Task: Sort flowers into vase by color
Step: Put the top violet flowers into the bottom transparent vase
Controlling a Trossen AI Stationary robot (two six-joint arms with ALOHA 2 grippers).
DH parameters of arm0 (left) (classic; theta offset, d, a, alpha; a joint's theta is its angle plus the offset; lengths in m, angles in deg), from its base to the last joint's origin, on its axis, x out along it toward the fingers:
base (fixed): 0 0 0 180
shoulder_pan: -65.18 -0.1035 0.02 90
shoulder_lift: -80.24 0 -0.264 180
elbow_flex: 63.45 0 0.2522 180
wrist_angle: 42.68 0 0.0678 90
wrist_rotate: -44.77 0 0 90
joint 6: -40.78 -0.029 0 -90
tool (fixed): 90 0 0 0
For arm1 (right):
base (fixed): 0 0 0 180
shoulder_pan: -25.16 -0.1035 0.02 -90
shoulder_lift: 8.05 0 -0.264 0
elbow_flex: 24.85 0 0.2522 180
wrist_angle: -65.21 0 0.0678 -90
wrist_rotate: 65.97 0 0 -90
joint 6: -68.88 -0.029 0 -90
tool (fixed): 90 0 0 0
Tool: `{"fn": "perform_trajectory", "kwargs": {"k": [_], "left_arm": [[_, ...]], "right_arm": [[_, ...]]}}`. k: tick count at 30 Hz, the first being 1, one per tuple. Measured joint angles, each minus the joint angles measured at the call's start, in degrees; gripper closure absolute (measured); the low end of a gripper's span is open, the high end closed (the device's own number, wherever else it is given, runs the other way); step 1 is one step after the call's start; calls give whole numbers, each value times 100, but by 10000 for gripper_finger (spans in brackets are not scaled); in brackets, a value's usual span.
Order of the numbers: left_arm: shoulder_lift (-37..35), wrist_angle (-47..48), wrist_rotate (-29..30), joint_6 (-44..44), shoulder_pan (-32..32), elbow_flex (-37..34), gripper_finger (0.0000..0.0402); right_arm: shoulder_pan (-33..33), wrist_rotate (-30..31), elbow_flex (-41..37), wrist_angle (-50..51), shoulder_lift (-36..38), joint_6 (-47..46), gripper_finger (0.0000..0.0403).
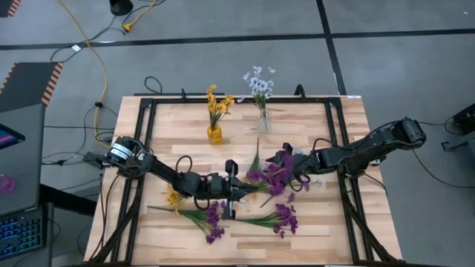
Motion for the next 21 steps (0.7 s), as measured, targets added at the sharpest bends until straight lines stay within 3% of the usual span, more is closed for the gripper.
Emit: {"fn": "perform_trajectory", "kwargs": {"k": [21], "left_arm": [[0, 911, -2, 37, 0, 0, 401]], "right_arm": [[0, 0, 0, 0, 0, -11, 159]]}}
